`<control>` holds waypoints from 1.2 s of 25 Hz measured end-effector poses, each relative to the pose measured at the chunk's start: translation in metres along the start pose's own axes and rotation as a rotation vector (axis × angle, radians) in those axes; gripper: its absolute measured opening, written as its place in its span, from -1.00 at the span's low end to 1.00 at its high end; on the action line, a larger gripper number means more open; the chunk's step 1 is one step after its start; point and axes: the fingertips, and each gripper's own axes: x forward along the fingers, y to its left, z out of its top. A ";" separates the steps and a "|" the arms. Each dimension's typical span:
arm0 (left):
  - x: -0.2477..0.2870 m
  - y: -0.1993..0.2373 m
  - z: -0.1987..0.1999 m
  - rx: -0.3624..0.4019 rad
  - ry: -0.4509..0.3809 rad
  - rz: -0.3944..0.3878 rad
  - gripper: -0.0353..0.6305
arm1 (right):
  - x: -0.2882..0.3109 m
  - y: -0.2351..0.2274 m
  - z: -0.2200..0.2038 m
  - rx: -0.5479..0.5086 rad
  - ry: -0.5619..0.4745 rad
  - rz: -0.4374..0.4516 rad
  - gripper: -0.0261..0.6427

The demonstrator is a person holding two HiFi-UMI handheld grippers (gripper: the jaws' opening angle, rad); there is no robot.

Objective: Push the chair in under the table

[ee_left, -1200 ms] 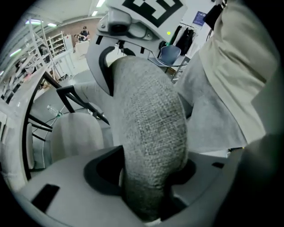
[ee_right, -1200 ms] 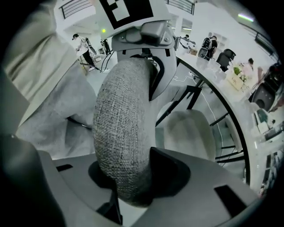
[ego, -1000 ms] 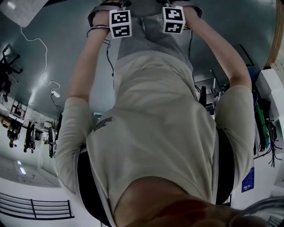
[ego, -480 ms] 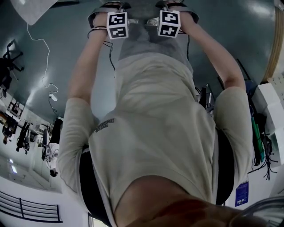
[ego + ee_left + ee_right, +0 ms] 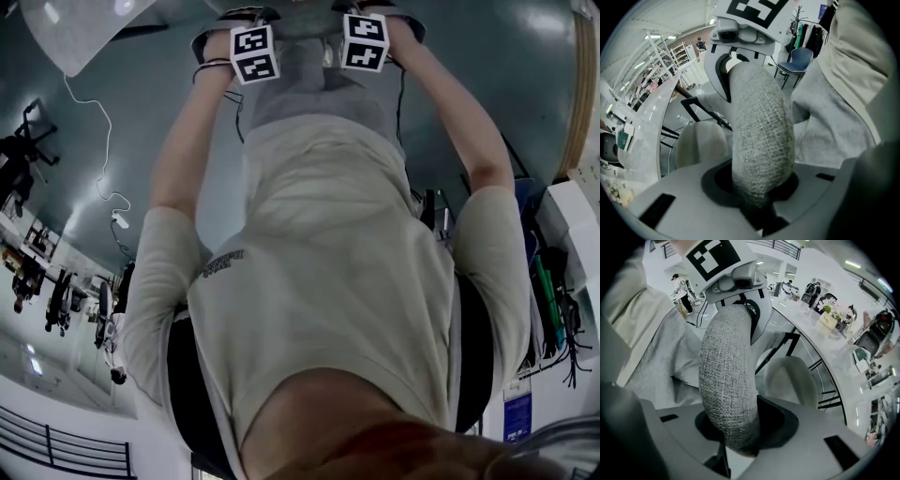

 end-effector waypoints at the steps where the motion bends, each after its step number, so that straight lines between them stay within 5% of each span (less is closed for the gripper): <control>1: 0.002 0.006 0.002 -0.004 -0.001 0.004 -0.61 | 0.001 -0.007 -0.004 0.002 0.005 -0.004 -0.52; 15: 0.019 0.110 0.035 -0.047 -0.009 0.045 -0.61 | -0.001 -0.108 -0.059 0.005 0.054 -0.008 -0.48; 30: 0.032 0.215 0.087 -0.203 -0.038 0.071 -0.61 | -0.012 -0.213 -0.126 -0.099 0.082 0.075 -0.47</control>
